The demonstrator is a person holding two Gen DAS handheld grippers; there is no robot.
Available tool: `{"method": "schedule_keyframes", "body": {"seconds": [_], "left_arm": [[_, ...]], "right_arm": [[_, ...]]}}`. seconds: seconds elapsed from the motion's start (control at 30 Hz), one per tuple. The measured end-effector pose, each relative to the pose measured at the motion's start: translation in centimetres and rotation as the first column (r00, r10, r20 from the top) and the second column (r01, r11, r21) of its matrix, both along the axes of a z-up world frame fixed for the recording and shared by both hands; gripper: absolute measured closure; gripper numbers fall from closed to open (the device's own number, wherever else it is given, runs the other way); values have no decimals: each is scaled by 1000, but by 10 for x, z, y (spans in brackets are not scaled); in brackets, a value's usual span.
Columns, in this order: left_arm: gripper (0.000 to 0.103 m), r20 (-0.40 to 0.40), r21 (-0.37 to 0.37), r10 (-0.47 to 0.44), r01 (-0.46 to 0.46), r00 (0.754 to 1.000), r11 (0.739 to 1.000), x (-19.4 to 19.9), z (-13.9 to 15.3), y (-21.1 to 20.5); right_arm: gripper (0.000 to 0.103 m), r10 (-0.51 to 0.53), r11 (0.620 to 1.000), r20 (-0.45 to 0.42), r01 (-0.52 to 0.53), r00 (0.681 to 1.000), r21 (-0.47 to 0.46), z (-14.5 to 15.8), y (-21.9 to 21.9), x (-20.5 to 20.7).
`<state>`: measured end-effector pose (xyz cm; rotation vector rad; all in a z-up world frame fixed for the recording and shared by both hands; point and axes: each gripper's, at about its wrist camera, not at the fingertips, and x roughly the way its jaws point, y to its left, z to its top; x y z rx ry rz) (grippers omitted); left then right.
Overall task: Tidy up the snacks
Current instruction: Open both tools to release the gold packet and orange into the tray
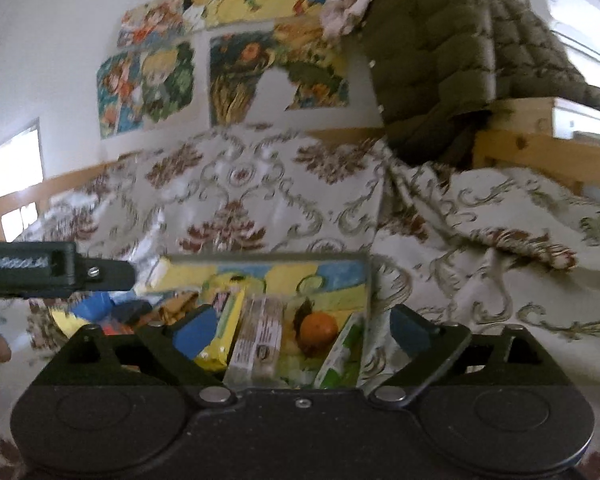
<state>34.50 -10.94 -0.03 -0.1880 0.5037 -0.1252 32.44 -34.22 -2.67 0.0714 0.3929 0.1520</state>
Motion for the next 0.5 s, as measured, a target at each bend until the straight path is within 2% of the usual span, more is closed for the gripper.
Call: {"method": "schedule_keyframes", "body": {"seconds": [0.23,0.33,0.5], "left_arm": [[0,42,9,43,-43,998,999,-46,26,13],[0,57,30,68,-69,996,997,-71,33,17],[0,76,64,125,-130,989,990,-119,38,24]], "right_arm": [[1,-51,998,58,50,997,25,31,-10,-44],[1,-67,996,73,63,995,62,43,-9,-65],[1,-80,995,90,73,993,72,58,1,-99]]}}
